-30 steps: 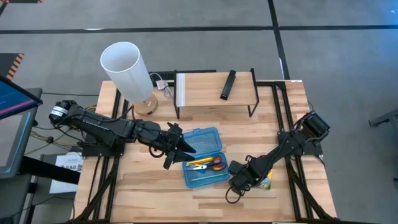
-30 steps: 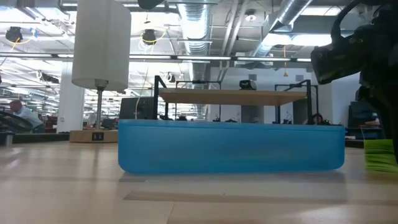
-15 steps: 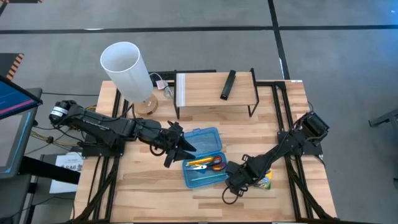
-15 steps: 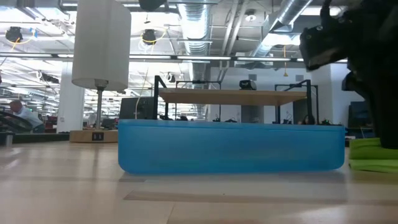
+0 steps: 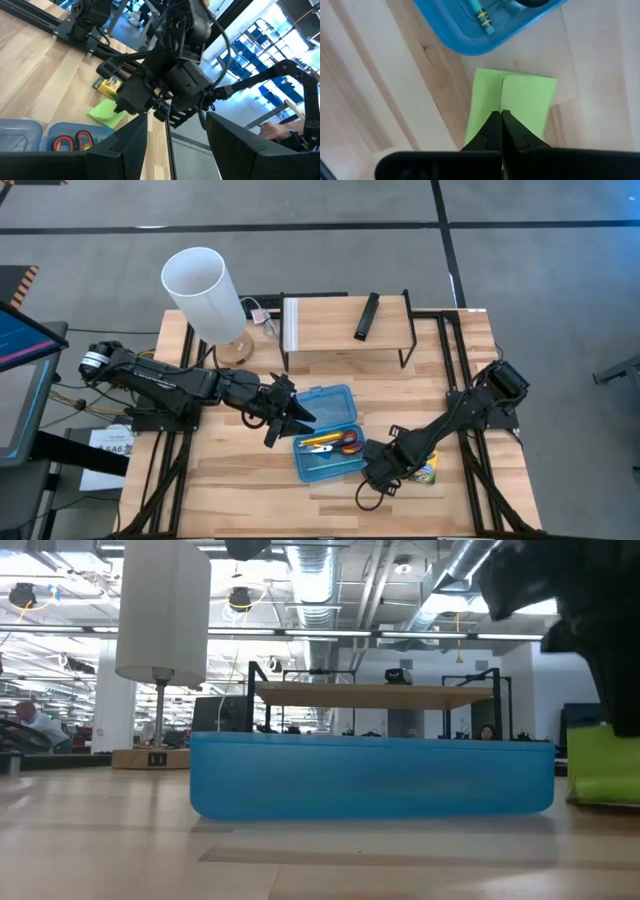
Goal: Pack school essentials
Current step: Put the green sticky notes into the blue supply box
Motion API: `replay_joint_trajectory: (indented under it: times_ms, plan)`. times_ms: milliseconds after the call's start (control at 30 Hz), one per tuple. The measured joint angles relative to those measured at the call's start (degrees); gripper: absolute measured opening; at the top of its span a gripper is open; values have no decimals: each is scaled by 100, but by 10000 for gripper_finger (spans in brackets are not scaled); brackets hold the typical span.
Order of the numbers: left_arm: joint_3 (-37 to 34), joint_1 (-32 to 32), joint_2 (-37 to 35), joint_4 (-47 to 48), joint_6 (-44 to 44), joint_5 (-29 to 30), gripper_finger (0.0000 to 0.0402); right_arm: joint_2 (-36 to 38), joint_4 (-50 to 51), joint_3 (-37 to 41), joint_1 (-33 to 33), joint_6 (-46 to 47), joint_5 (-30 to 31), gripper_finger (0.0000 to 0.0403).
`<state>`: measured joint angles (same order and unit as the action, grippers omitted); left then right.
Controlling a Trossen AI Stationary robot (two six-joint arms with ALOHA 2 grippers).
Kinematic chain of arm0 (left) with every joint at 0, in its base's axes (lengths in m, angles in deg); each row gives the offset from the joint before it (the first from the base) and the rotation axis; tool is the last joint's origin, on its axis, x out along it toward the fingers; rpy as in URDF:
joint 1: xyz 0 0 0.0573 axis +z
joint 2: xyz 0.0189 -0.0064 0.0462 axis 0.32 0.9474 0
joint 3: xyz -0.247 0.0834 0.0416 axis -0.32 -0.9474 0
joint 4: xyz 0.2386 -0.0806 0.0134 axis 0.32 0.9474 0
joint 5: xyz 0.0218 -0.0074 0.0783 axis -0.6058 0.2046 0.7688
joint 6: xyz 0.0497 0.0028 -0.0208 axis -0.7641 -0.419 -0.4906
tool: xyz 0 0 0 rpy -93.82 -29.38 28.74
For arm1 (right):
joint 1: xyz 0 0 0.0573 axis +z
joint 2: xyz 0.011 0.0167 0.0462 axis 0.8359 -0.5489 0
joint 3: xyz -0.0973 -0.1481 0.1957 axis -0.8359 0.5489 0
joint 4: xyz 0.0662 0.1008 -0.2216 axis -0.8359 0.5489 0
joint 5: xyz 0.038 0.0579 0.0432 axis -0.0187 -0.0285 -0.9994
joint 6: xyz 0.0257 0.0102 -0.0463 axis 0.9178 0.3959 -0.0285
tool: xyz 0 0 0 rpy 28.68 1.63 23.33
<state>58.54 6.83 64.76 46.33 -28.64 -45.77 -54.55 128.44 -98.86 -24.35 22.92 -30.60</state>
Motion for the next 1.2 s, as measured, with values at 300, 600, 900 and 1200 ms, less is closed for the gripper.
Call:
replay_joint_trajectory:
  times_ms: [300, 600, 900, 1200]
  plan:
    - [0, 0, 0, 2, -2, -9, 187, 4, 622, -551, -62, -375, -2, 2]
    - [-2, 46, -271, 198, -86, -9, 187, 7, 1423, -1303, -132, -775, 46, 1]
    - [-2, 253, -1116, 762, -293, 284, 187, 15, 516, -1944, -647, -1609, 1075, 1]
    - [-2, 208, -1707, 1290, -347, 746, 187, -216, -208, -1927, -1235, -2859, 1343, 0]
